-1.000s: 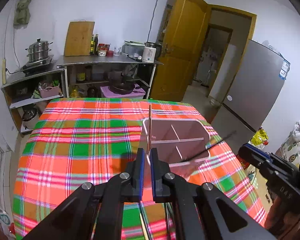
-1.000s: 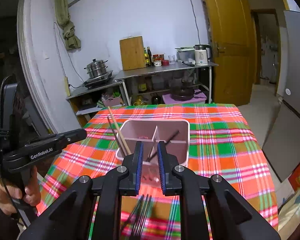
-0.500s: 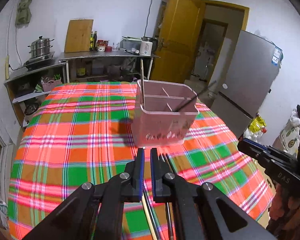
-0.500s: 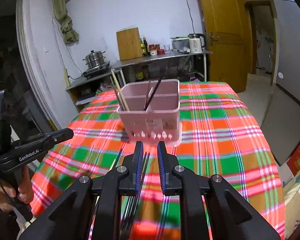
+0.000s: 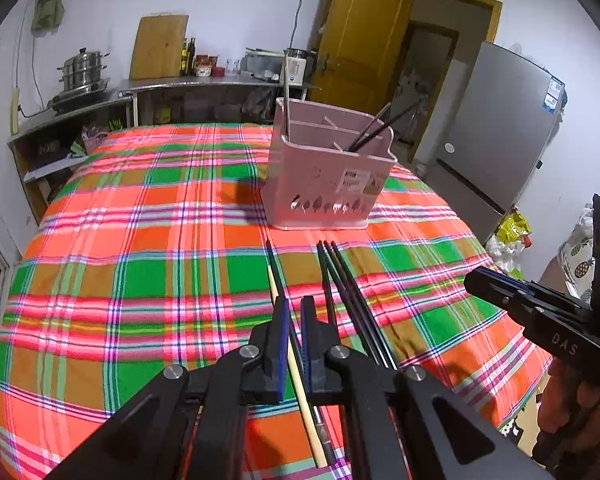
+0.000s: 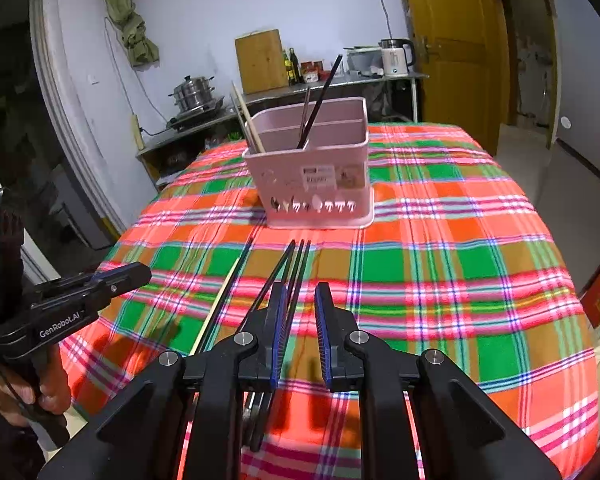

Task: Organize utensils
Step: 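Move both open tools back down to the remaining chopsticks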

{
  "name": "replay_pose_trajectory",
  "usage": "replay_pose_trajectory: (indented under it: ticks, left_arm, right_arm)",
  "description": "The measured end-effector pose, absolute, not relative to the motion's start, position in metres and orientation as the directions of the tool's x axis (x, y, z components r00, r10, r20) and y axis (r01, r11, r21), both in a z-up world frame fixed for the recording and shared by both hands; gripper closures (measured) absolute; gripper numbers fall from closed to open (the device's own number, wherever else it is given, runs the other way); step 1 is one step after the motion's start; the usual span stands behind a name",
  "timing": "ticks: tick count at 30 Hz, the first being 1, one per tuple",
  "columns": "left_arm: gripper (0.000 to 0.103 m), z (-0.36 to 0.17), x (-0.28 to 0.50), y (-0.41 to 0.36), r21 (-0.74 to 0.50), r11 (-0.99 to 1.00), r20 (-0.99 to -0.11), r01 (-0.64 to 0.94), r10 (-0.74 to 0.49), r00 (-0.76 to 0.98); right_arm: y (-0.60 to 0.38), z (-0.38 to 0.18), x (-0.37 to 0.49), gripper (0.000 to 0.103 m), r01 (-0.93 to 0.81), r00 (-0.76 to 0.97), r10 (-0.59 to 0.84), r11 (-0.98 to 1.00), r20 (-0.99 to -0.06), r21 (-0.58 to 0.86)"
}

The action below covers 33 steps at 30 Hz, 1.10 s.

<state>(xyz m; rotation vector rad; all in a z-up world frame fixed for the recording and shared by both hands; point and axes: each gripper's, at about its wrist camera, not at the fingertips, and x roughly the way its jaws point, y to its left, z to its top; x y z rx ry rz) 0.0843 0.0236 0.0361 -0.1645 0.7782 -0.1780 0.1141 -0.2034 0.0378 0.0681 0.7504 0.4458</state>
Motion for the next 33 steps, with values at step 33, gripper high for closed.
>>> replay_pose_trajectory:
  ticks: [33]
  left_arm:
    - [0.09, -0.04, 0.153, 0.02, -0.202, 0.979, -0.792, 0.042, -0.188, 0.58]
  right_arm:
    - [-0.182, -0.003, 0.132, 0.088, -0.368, 0.556, 0.415, 0.9, -0.72, 0.235]
